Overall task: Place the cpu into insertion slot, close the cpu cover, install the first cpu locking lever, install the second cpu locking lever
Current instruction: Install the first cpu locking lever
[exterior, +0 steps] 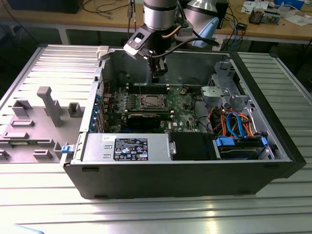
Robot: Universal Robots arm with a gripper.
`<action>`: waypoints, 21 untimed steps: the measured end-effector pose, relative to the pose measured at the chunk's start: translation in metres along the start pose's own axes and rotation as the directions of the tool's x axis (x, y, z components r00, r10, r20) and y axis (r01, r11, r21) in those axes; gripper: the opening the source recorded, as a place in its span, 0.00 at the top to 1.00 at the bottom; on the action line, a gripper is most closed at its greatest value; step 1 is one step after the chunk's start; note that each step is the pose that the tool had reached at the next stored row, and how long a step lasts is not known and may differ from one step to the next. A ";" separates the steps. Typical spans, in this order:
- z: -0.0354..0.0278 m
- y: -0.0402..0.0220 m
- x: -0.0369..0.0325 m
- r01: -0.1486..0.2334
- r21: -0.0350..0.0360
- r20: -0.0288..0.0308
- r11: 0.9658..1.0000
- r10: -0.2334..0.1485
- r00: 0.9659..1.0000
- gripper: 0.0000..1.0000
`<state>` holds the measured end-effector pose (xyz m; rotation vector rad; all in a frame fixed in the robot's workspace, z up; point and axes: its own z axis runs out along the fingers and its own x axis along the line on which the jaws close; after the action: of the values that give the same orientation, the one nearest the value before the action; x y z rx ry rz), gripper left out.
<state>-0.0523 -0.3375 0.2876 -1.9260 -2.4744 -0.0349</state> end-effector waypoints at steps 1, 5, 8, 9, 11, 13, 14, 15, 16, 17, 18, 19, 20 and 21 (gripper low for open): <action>0.0000 0.0000 0.0000 0.006 0.000 0.000 1.000 -0.006 1.000 0.89; -0.0002 -0.0001 0.0000 0.039 0.001 0.001 0.999 -0.039 0.999 0.89; -0.0001 -0.0001 0.0000 0.082 0.002 0.000 0.997 -0.082 0.997 0.89; -0.0001 -0.0001 0.0000 0.093 0.002 0.000 0.996 -0.093 0.996 0.89; -0.0001 -0.0001 0.0000 0.111 0.003 0.000 0.994 -0.111 0.994 0.89; -0.0001 -0.0001 0.0000 0.129 0.003 0.000 0.992 -0.129 0.992 0.89; -0.0001 -0.0001 0.0000 0.135 0.003 0.000 0.991 -0.135 0.991 0.89; -0.0001 -0.0001 0.0000 0.141 0.003 0.000 0.990 -0.141 0.990 0.89; -0.0001 -0.0001 0.0000 0.147 0.003 -0.001 0.989 -0.147 0.989 0.89; -0.0001 -0.0001 0.0000 0.152 0.003 -0.001 0.988 -0.152 0.988 0.89; -0.0001 -0.0001 0.0000 0.158 0.003 -0.001 0.987 -0.158 0.988 0.89; -0.0001 -0.0001 0.0000 0.161 0.004 -0.001 0.987 -0.161 0.987 0.89; -0.0001 -0.0001 0.0000 0.167 0.004 -0.001 0.986 -0.167 0.986 0.89; -0.0001 -0.0001 0.0000 0.171 0.004 -0.001 0.985 -0.171 0.985 0.89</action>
<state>-0.0524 -0.3375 0.2877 -1.7066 -2.6296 -0.0315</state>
